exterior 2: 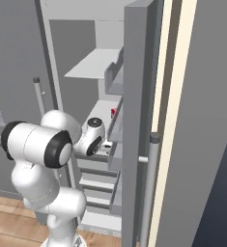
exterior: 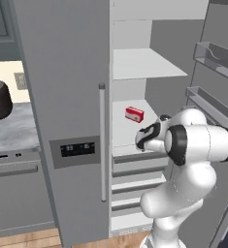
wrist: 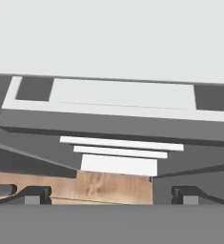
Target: Fully open the fridge drawer.
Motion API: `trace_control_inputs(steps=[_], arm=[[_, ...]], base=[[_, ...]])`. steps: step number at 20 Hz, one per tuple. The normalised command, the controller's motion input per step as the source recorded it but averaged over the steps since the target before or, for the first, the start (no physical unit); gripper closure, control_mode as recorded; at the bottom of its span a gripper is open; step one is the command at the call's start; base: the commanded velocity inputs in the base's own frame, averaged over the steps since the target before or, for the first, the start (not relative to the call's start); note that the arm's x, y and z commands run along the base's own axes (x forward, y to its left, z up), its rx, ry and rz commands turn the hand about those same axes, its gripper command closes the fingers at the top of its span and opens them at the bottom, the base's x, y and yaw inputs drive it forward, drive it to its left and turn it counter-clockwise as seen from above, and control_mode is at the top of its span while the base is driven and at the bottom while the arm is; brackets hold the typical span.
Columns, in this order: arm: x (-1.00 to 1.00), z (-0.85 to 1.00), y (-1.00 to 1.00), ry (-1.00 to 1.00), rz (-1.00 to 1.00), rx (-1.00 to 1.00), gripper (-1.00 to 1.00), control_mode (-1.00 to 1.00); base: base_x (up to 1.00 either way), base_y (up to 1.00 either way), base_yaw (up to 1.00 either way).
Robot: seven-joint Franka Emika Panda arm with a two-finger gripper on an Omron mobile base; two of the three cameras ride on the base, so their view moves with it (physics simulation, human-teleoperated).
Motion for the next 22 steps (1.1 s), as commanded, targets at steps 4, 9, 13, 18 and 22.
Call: trace_control_inputs(steps=[4, 9, 13, 18, 22], arm=[[0.21, -0.16, -0.01, 0.00, 0.00, 0.00, -1.00, -1.00], [0.21, -0.18, -0.05, 0.00, 0.00, 0.00, -1.00, -1.00], [0.26, -0.20, -0.01, 0.00, 0.00, 0.00, -1.00, -1.00], [0.27, -0.21, 0.00, 0.00, 0.00, 0.00, -1.00, -1.00], [0.24, -0.23, 0.00, 0.00, 0.00, 0.00, -1.00, -1.00]], base=[[0.00, 0.00, 0.00], [0.00, 0.00, 0.00], [0.00, 0.00, 0.00], [0.00, 0.00, 0.00], [0.00, 0.00, 0.00]])
